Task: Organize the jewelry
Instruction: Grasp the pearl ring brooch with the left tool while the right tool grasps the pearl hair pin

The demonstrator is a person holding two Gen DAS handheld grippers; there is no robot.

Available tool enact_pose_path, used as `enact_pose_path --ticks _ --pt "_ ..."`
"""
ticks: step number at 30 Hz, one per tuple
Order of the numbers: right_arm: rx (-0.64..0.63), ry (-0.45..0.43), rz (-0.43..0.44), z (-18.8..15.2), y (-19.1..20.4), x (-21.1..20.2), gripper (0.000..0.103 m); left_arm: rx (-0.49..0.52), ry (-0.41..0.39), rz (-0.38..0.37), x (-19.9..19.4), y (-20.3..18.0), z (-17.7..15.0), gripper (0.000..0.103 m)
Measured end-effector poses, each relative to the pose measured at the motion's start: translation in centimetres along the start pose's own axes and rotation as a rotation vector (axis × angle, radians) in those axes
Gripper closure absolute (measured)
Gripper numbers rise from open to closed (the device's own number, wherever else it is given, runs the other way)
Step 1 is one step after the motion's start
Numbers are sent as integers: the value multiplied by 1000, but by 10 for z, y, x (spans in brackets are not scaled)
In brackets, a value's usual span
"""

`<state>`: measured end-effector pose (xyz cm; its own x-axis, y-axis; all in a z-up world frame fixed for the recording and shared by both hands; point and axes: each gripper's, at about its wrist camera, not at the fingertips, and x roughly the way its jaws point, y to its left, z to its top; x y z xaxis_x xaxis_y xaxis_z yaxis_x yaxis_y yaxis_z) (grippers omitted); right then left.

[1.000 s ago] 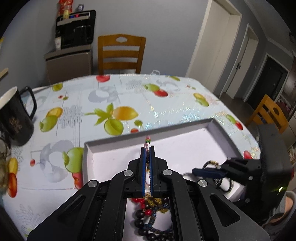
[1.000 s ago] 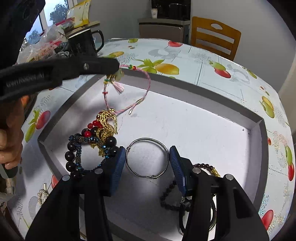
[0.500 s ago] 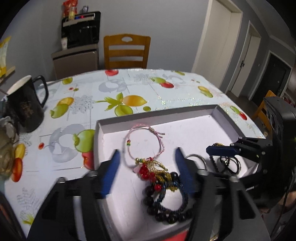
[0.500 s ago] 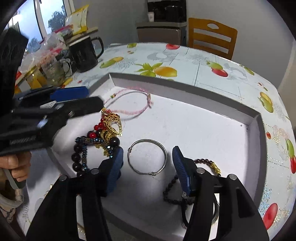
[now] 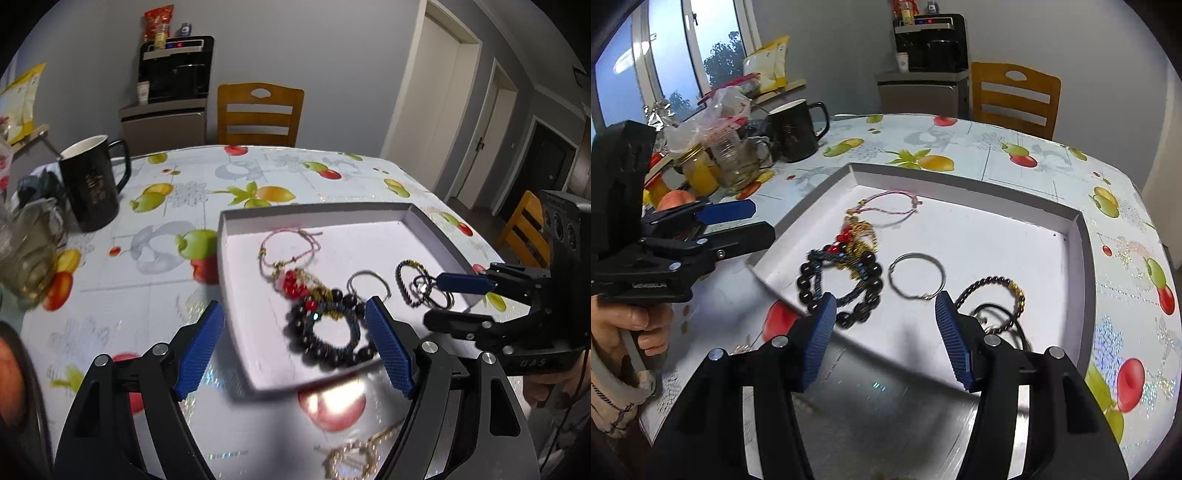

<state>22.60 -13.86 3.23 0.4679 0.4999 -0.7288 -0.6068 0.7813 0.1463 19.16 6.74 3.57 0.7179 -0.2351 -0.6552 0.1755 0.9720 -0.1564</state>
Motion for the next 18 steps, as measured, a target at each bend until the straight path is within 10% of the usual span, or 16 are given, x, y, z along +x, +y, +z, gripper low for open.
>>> enact_pose_path --ticks 18 --pt "-24 -14 44 -40 25 -21 47 -49 10 9 -27 12 -51 24"
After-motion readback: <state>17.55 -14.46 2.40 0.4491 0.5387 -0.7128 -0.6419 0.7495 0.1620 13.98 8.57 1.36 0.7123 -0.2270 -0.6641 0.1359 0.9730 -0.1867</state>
